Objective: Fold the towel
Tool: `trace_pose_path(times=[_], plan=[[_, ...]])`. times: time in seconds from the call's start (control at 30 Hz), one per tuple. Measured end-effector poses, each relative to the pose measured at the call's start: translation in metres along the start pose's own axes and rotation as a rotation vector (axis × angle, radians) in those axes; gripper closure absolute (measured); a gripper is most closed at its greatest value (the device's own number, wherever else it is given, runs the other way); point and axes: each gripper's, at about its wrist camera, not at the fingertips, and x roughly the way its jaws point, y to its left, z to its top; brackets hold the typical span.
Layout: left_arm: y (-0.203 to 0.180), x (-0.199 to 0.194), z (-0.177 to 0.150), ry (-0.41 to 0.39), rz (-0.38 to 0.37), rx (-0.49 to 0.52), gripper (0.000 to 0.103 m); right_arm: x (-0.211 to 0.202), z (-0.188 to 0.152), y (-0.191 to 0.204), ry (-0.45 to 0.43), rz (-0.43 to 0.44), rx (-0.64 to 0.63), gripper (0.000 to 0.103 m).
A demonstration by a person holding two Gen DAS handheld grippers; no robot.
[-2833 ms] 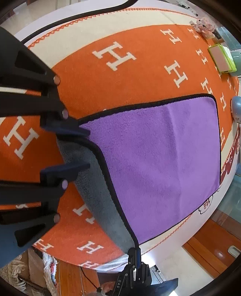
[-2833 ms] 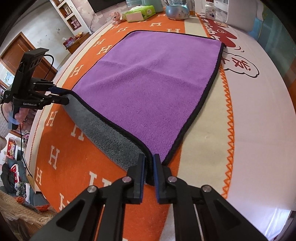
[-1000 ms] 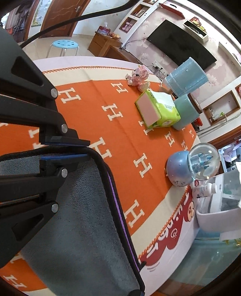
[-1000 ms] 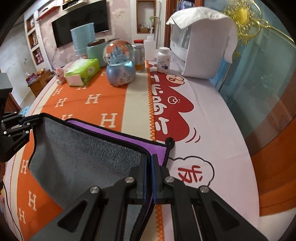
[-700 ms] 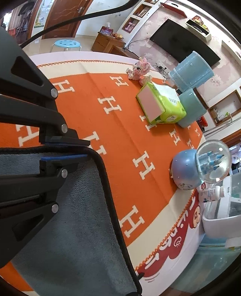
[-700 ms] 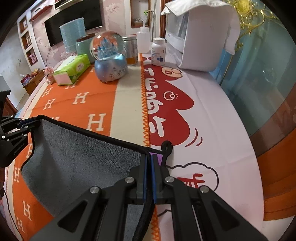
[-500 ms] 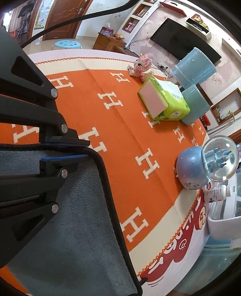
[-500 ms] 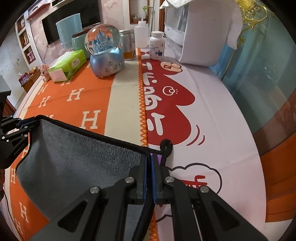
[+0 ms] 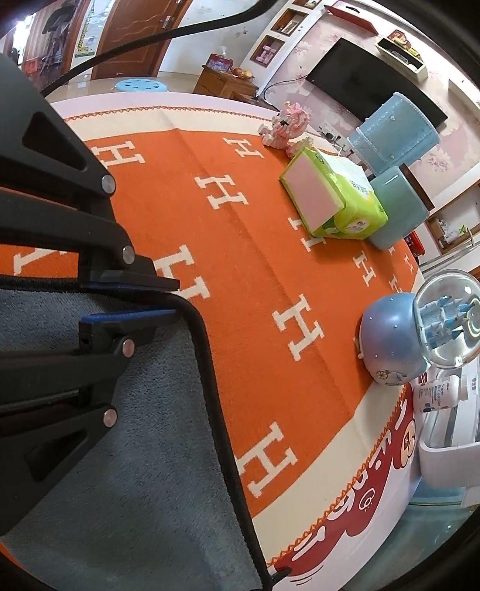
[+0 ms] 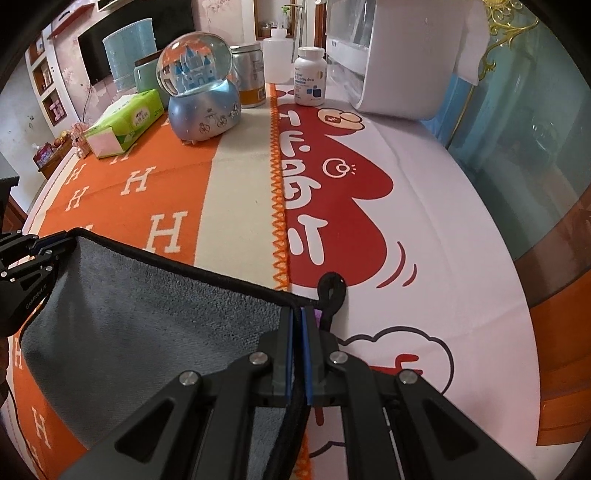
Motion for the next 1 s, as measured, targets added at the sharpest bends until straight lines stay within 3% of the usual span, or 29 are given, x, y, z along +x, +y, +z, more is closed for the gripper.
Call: trace_pose_path(times=[0.07,0.17,0.23,0.3,0.43,0.6,0.83,1.0], plan=[[0.0,0.001,-0.001,0.002,0.005,-0.007,0.089,0.001,0.0,0.001,0.002,-0.018,-0.01,0.098],[0.004,0.003,-0.002,0.006,0.037,-0.022,0.066,0.001,-0.001,-0.001,0.0,-0.018,-0.009,0.095],[0.01,0.003,-0.003,0.003,0.044,-0.048,0.043,0.0,-0.001,-0.002,-0.006,-0.032,-0.01,0.087],[0.019,0.004,-0.004,0.012,0.033,-0.089,0.029,-0.003,-0.001,-0.003,-0.019,-0.046,-0.013,0.08],[0.035,0.006,-0.008,0.035,-0.027,-0.172,0.011,-0.012,-0.001,-0.008,-0.041,-0.065,0.002,0.066],[0.045,0.004,-0.019,0.05,-0.05,-0.216,0.001,-0.019,-0.002,-0.015,-0.049,-0.058,0.031,0.062],[0.051,-0.008,-0.034,0.037,-0.032,-0.227,0.001,-0.032,-0.002,-0.025,-0.049,0.029,0.099,0.062],[0.056,-0.025,-0.041,0.012,-0.027,-0.243,0.001,-0.045,-0.005,-0.025,-0.062,0.015,0.103,0.062]])
